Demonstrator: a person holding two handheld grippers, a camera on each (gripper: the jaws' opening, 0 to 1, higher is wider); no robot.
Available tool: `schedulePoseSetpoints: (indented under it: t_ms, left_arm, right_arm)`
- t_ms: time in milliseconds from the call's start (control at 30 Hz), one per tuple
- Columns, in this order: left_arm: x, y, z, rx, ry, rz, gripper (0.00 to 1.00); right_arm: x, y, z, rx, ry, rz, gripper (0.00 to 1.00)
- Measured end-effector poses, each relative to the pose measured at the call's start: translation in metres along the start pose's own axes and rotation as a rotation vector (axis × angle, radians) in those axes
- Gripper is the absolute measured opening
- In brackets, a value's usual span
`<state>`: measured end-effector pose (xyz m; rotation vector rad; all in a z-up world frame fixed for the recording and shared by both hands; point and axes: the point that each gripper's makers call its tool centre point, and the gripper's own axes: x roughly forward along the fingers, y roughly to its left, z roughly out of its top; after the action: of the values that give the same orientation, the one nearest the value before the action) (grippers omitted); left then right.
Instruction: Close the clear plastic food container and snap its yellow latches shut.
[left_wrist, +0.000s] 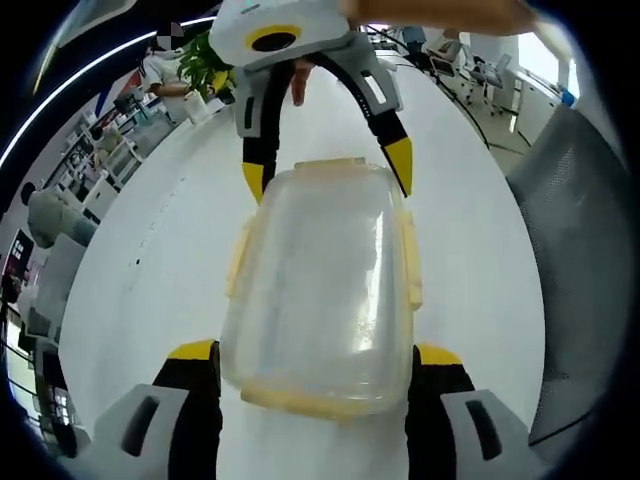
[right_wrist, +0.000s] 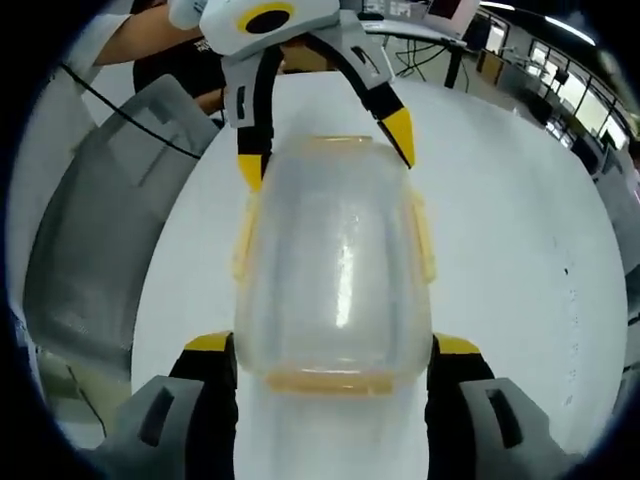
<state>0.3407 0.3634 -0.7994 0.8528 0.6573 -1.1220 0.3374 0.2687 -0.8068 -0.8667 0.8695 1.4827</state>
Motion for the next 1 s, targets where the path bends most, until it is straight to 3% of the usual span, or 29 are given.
schedulePoseSetpoints:
  t_ms: [400,1000]
  left_arm:
    - [0.0,0.0,0.0,0.043,0.004,-0.011,0.72]
    - [0.023,0.056,0.002,0.116,0.018,0.022,0.73]
  right_arm:
    - [0.001,0.001,0.001,0.022,0.014,-0.017,0.75]
    - [-0.008,-0.054,-0.002,0.054,-0.009,-0.106,0.73]
